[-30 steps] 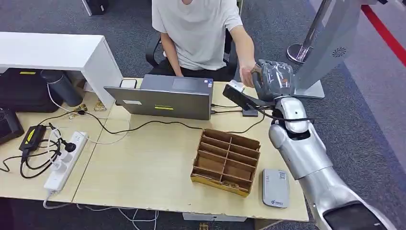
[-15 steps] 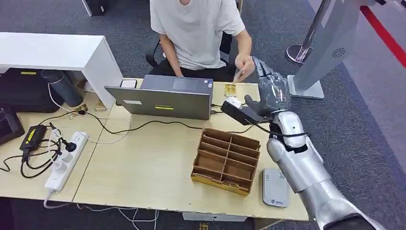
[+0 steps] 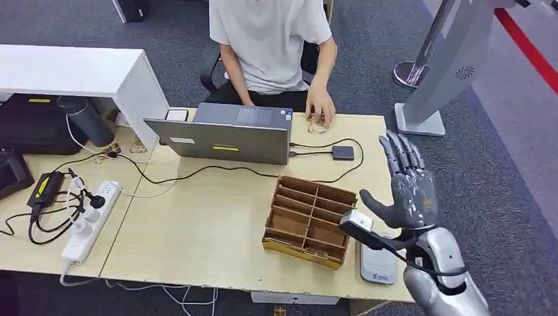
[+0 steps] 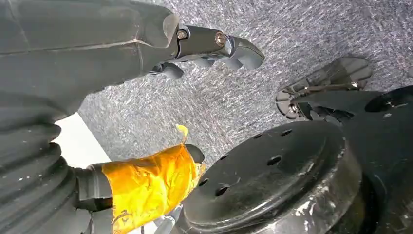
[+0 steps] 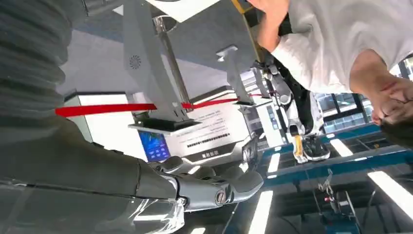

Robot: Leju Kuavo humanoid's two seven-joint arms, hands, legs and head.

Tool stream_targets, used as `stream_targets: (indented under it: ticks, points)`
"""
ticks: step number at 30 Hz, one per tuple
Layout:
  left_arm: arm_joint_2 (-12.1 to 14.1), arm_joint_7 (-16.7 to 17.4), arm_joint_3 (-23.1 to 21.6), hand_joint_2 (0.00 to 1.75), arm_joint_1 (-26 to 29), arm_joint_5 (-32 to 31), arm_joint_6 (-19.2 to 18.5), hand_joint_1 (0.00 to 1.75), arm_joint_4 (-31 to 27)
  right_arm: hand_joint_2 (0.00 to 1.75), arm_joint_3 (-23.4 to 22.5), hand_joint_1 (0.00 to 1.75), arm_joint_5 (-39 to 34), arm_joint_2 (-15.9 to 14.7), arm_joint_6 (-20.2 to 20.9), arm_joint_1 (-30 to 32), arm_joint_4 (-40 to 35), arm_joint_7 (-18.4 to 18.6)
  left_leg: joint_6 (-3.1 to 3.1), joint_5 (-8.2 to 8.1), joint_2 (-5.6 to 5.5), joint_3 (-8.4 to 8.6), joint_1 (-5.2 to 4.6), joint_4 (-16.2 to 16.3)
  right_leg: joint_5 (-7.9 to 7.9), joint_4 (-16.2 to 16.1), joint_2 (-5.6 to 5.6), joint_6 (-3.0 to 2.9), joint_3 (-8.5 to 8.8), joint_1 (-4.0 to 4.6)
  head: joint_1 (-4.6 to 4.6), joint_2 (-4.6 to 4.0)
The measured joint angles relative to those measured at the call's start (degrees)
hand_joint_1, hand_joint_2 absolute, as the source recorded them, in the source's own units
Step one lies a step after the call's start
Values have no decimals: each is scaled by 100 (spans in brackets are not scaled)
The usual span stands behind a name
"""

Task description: Pass the card to the sensor for recognition and then transmit it.

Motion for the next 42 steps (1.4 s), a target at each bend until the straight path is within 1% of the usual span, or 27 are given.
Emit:
stream_targets:
  ticks: [6, 11, 15, 24, 29, 30, 34, 37, 42]
  points:
    - [-9, -13, 88, 175, 34, 83, 33, 0, 0, 175, -206, 0, -116, -214, -105, 836, -840, -164, 0, 0, -4, -2, 0, -1, -1, 0, -6, 0, 1, 0, 2, 0]
    - [-15, -61, 118, 175, 39, 101, 37, 0, 0, 175, -319, 0, -120, -313, -179, 1443, -1355, -238, 0, -1, 1, -3, 0, -2, -1, 0, -2, 1, 0, 0, 0, 0]
    - [-15, -61, 136, 175, 37, 103, 37, 0, 0, 175, -379, 0, -116, -361, -192, 1657, -1562, -251, 0, 0, 8, 0, 0, -2, 0, 0, 1, 1, 1, -1, 2, 0]
    - [-17, -63, 157, 175, 37, 135, 46, 0, 0, 175, -424, 0, -135, -381, -188, 1820, -1743, -262, -3, 3, 6, 4, 0, -2, 2, 0, 1, -2, 2, 0, 2, 0]
    - [-17, -63, 195, 175, 41, 181, 63, 0, 0, 175, -394, 0, -227, -400, -190, 2216, -1899, -258, -4, 2, 5, 0, 0, -3, 1, 0, 0, -2, 1, 0, 2, 0]
    - [-20, -63, 210, 175, 40, 190, 63, 0, 0, 175, -345, 0, -247, -413, -190, 2273, -1912, -240, -4, 2, 6, 0, 0, -3, 1, 0, 1, -2, 1, 0, 2, 0]
    - [-22, -66, 256, 175, 38, 203, 74, 0, 0, 175, 99, 0, -444, -455, -208, 2415, -1894, -52, -4, 2, 7, 0, 1, -4, 1, 0, 1, -2, 0, 0, 2, 0]
    - [-22, -66, 258, 175, 29, 195, 72, 0, 0, 175, 586, 0, -457, -461, -267, 2388, -1704, 145, -4, 2, 8, 1, 1, -4, 1, 0, 1, -2, 2, 0, 2, 0]
    - [-26, -61, 258, 175, 20, 175, 70, 0, 0, 175, 1301, 0, -347, -461, -391, 2231, -1271, 297, -5, 4, 9, 3, 1, -4, 2, 1, 2, -3, 3, 0, 2, 0]
